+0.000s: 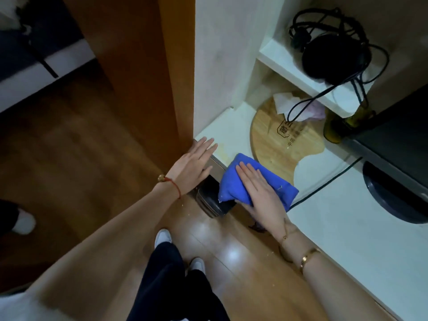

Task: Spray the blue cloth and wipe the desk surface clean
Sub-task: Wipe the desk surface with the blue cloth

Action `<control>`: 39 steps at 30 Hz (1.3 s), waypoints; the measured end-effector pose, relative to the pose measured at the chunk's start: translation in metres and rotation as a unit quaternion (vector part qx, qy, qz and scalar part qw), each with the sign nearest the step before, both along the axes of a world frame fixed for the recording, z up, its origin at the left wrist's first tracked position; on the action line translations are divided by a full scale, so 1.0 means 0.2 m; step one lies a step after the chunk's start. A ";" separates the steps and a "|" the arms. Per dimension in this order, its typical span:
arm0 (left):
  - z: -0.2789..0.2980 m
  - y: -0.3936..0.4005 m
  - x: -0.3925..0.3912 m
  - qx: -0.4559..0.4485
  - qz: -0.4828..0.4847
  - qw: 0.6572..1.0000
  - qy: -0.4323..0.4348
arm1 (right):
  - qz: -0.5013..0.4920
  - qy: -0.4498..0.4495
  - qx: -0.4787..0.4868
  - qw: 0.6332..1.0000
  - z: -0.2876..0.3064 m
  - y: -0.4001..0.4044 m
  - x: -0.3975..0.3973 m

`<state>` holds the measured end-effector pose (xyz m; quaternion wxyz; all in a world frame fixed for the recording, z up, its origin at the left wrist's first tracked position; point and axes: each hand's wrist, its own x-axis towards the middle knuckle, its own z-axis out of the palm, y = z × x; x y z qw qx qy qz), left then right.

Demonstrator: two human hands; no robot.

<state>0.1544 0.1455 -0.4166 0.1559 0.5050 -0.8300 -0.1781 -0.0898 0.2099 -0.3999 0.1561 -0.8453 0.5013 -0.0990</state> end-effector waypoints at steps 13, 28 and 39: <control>-0.04 -0.02 0.04 -0.028 -0.008 0.998 0.054 | -0.086 0.014 -0.048 0.995 -0.05 -0.09 0.13; -0.06 -0.02 0.03 -0.030 -0.005 0.997 0.067 | -0.067 -0.018 -0.025 0.997 -0.03 -0.20 0.18; -0.05 -0.02 0.01 -0.009 0.013 0.998 0.066 | -0.090 -0.049 0.024 0.994 -0.01 -0.23 0.18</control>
